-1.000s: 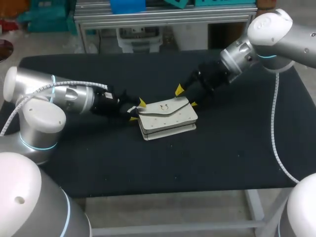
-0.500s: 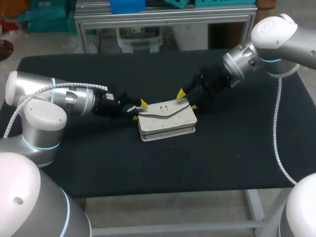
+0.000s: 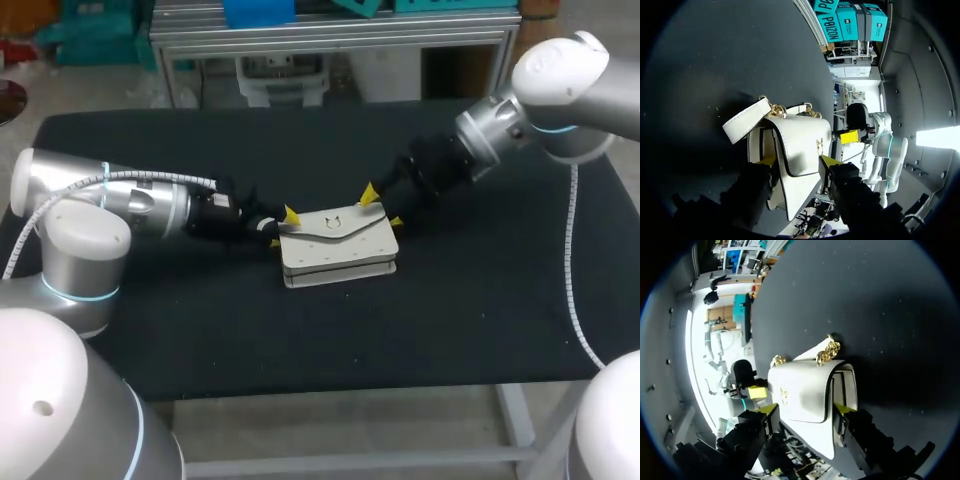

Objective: Pick up the bag, open it, inspect its contents, close it, and place it on the opposite side

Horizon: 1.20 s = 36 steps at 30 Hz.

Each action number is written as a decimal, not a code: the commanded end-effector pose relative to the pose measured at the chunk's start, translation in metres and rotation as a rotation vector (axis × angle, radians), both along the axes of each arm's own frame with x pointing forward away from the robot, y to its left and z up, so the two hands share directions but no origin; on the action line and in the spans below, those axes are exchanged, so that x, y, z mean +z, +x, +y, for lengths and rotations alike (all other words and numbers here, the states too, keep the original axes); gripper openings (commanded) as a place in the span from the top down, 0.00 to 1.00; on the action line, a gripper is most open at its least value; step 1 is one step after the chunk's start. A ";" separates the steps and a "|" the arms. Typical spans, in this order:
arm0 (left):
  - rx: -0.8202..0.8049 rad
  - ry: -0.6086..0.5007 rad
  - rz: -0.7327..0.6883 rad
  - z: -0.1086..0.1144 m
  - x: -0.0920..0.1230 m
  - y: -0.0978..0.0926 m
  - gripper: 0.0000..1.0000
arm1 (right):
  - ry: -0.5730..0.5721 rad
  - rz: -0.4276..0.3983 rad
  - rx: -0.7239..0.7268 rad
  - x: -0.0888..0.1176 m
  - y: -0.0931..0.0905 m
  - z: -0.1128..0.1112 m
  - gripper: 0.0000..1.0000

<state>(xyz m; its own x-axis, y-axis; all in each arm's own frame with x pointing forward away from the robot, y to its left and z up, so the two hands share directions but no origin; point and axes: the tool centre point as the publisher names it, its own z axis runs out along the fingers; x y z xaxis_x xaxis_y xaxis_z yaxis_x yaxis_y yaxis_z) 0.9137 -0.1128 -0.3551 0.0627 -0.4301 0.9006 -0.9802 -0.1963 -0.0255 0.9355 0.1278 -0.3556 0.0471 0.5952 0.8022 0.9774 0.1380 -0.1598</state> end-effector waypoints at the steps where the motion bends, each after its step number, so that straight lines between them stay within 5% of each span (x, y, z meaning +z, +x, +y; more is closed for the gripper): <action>1: -0.001 -0.005 -0.004 0.002 0.000 -0.003 0.47 | -0.026 -0.012 -0.014 0.003 -0.011 0.001 0.30; 12: -0.019 -0.014 0.000 0.000 -0.004 -0.005 0.49 | -0.044 0.007 -0.036 -0.019 -0.012 0.003 0.27; 22: -0.045 -0.034 0.024 -0.003 -0.014 0.000 0.51 | -0.046 -0.001 -0.078 -0.028 -0.012 0.006 0.40; 26: -0.048 -0.039 0.036 -0.003 -0.020 -0.002 0.65 | -0.044 0.005 -0.087 -0.032 -0.013 0.007 0.45; 32: -0.047 -0.027 0.063 -0.003 -0.034 -0.001 0.62 | -0.052 0.017 -0.098 -0.043 -0.013 0.008 0.49; 35: -0.041 -0.029 0.070 -0.002 -0.039 0.000 0.69 | -0.053 0.020 -0.104 -0.049 -0.014 0.009 0.60; 36: -0.040 -0.030 0.072 -0.001 -0.040 0.000 0.80 | -0.055 0.021 -0.106 -0.051 -0.014 0.009 0.73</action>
<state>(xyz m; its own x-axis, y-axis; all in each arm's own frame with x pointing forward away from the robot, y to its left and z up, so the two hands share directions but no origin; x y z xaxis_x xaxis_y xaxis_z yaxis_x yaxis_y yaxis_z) 0.9096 -0.1095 -0.3830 0.1117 -0.4163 0.9023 -0.9863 -0.1572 0.0495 0.9241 0.1297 -0.3950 0.1266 0.6322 0.7644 0.9825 0.0265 -0.1846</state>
